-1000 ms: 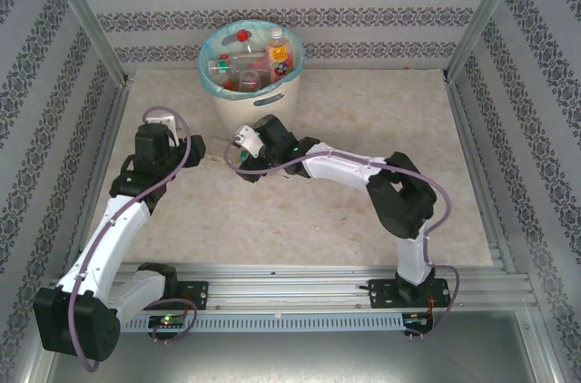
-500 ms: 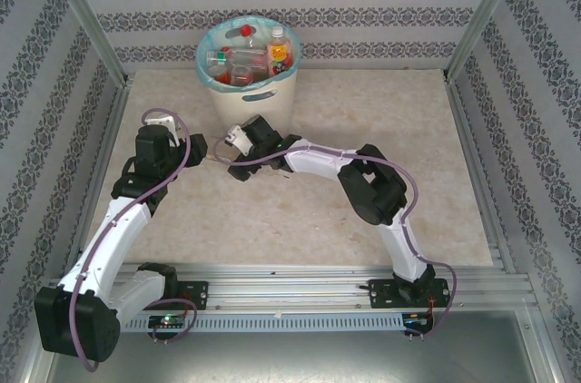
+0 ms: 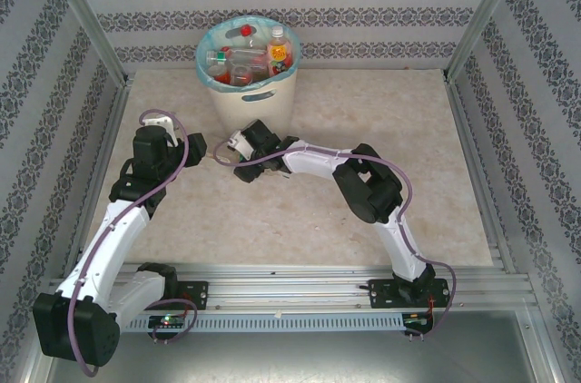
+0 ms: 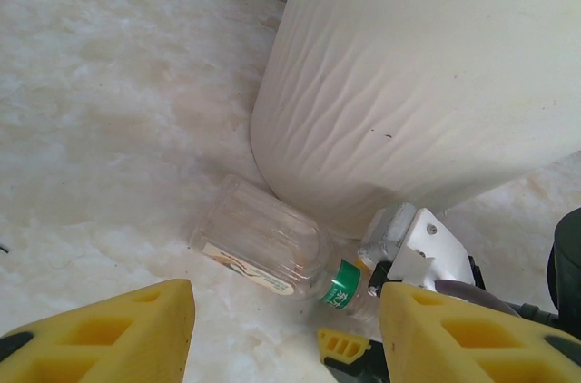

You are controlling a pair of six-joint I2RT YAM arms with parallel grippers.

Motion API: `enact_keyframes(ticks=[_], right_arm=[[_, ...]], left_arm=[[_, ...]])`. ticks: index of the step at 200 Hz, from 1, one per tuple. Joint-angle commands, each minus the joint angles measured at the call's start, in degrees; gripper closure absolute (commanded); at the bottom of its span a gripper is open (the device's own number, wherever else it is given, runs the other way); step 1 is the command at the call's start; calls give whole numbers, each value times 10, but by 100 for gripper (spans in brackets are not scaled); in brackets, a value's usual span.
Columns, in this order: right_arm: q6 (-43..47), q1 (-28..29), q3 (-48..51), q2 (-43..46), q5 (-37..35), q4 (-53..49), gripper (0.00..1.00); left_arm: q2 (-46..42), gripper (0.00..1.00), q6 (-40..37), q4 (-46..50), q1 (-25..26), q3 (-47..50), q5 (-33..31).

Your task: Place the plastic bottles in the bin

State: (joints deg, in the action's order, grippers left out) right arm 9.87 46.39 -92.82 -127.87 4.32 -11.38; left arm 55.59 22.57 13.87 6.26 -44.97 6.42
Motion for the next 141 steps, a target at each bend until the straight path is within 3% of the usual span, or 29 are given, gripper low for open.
enact_keyframes(ticks=[1,21,74,84,109,141], right_arm=[[-1,10,8,0,-8,-6,38],[-4,11,9,9,-11,-14,54],[-4,31,101,106,-11,14,67],[-7,38,127,133,-2,20,69],[-8,54,208,212,34,42,73],[-30,61,311,333,87,60,74]], left_arm=[[-11,44,-1,-18,-1,5,-7],[-14,43,-3,-17,-1,-2,-13],[-45,43,-11,-26,-1,-23,-46],[-57,39,-20,-33,-1,-23,-47],[-74,30,-54,-50,-1,-31,-7],[-77,18,-86,-51,-1,-66,88]])
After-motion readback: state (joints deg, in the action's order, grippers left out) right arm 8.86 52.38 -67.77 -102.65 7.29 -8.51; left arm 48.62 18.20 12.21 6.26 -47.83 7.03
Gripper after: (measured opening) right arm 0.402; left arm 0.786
